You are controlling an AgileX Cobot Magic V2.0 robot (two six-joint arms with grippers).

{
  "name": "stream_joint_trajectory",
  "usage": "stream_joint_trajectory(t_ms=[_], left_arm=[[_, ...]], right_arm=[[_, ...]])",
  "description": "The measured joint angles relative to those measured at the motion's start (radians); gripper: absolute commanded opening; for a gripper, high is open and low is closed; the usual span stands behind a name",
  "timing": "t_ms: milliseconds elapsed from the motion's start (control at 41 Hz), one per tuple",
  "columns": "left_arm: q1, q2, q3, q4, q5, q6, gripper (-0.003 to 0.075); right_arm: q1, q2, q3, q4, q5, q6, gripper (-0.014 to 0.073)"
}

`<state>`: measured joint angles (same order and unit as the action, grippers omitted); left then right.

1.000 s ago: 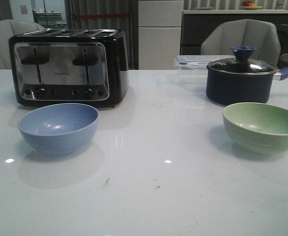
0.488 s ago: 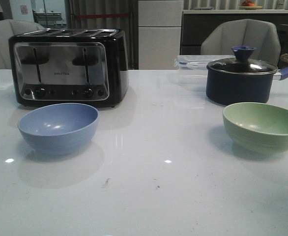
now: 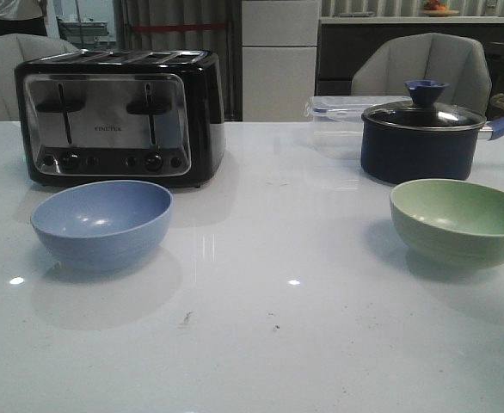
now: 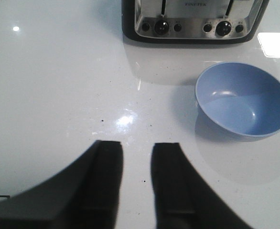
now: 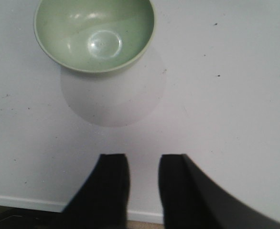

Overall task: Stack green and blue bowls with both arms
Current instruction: 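Lower the right gripper and grasp the rim of the pale green bowl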

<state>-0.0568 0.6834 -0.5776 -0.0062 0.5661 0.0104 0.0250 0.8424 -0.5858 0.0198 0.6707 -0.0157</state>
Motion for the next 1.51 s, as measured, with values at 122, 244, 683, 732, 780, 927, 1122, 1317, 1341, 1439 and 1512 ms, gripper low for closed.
stream_joint_trajectory(t_ms=[122, 244, 683, 732, 780, 927, 1122, 1317, 1341, 1439, 1512], left_arm=[[0.0, 0.019, 0.0, 0.0, 0.0, 0.0, 0.0546], [0.0, 0.029, 0.0, 0.0, 0.0, 0.0, 0.0527], [0.0, 0.03, 0.0, 0.0, -0.002, 0.0, 0.0509], [0.0, 0.03, 0.0, 0.0, -0.002, 0.0, 0.0509], [0.0, 0.03, 0.0, 0.0, -0.002, 0.0, 0.0509], [0.0, 0.03, 0.0, 0.0, -0.004, 0.0, 0.0509], [0.0, 0.03, 0.0, -0.002, -0.004, 0.0, 0.0509], [0.0, 0.03, 0.0, -0.002, -0.004, 0.0, 0.0509], [0.0, 0.03, 0.0, -0.002, -0.004, 0.0, 0.0509], [0.0, 0.03, 0.0, -0.002, -0.004, 0.0, 0.0509], [0.0, 0.03, 0.0, -0.002, -0.004, 0.0, 0.0509]], right_arm=[[-0.004, 0.07, -0.007, 0.0, -0.044, 0.009, 0.056], [-0.035, 0.165, -0.048, 0.003, -0.065, 0.021, 0.0549], [-0.107, 0.666, -0.372, 0.225, -0.03, -0.115, 0.0549], [-0.107, 0.716, -0.401, 0.237, -0.03, -0.122, 0.0549], [-0.107, 0.756, -0.434, 0.244, -0.03, -0.128, 0.0538], [-0.107, 0.877, -0.508, 0.251, -0.03, -0.137, 0.0386], [-0.107, 0.952, -0.55, 0.251, -0.033, -0.141, 0.0164], [-0.107, 0.956, -0.554, 0.253, -0.036, -0.145, 0.0052], [-0.107, 0.956, -0.554, 0.253, -0.036, -0.147, 0.0056], [-0.101, 0.954, -0.567, 0.253, -0.016, -0.155, 0.0057], [-0.079, 0.948, -0.596, 0.248, 0.021, -0.163, 0.0057]])
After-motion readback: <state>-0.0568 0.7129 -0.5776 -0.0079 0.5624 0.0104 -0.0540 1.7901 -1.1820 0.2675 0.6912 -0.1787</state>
